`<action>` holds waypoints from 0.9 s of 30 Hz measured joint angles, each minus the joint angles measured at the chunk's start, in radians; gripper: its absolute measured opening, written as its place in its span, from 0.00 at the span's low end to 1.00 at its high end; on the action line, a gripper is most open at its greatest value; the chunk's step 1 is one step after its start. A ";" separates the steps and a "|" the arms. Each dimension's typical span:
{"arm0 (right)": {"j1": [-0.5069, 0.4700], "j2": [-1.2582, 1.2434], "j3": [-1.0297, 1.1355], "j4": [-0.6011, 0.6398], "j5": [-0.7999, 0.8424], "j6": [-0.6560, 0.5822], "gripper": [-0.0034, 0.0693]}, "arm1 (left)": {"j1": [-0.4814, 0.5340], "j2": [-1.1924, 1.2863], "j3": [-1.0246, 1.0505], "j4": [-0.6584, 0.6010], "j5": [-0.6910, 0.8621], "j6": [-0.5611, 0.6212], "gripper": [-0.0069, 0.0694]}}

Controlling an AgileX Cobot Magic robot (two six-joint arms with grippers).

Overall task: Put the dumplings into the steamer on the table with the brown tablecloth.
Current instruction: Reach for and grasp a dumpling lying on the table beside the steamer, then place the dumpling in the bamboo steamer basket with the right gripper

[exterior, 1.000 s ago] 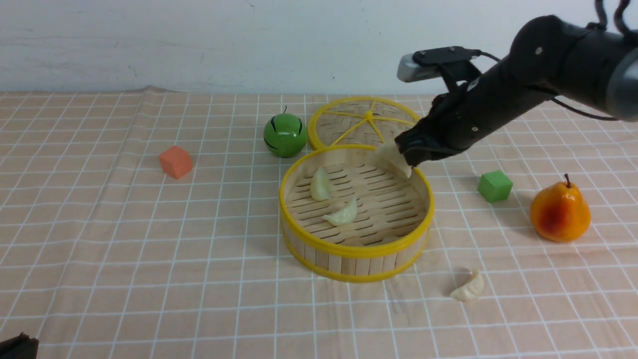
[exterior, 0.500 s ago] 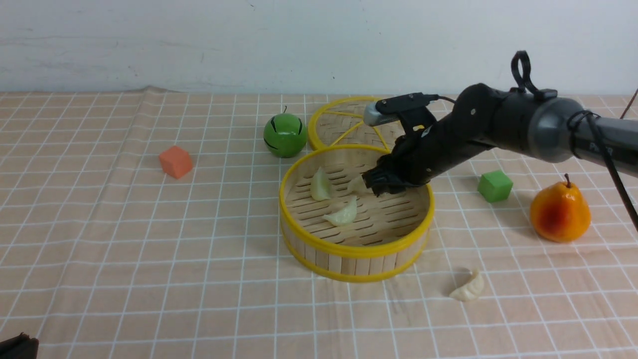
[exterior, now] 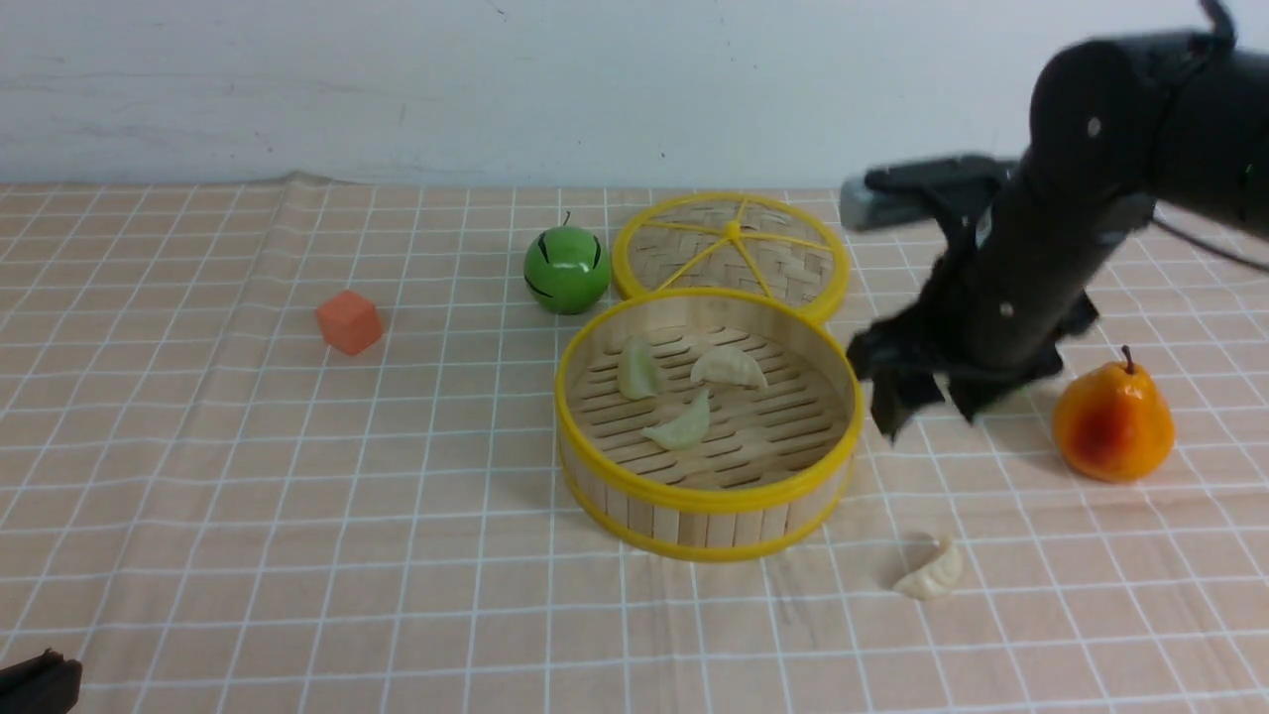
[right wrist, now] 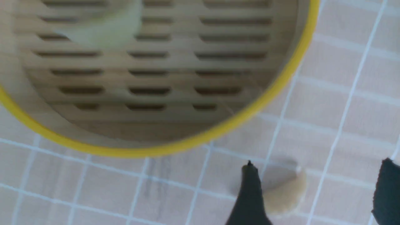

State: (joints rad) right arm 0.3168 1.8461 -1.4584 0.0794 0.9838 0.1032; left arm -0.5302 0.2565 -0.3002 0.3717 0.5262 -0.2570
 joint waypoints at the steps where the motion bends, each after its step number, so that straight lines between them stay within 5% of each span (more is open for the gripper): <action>1: 0.000 0.002 0.065 -0.005 -0.029 0.049 0.73 | 0.000 -0.002 0.000 0.000 -0.004 0.000 0.08; 6: 0.000 0.004 0.293 -0.008 -0.232 0.196 0.73 | 0.000 -0.008 0.000 0.000 -0.007 0.000 0.09; 14: 0.001 -0.002 0.373 -0.014 -0.423 0.231 0.68 | 0.000 -0.008 0.000 -0.004 -0.009 0.000 0.09; 17: 0.001 -0.003 0.375 -0.019 -0.434 0.205 0.57 | 0.000 -0.008 0.000 -0.004 -0.009 0.000 0.09; 19: 0.001 -0.003 0.377 -0.019 -0.447 0.163 0.33 | 0.000 -0.008 0.000 -0.004 -0.009 0.000 0.10; 21: 0.001 -0.003 0.379 -0.019 -0.449 0.139 0.23 | 0.000 -0.008 0.000 -0.004 -0.009 0.000 0.10; 27: 0.001 -0.003 0.374 -0.020 -0.440 0.114 0.24 | 0.000 -0.008 0.000 -0.004 -0.009 0.000 0.10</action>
State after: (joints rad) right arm 0.3180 1.8435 -1.0844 0.0596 0.5436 0.2170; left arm -0.5302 0.2482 -0.3002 0.3677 0.5176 -0.2570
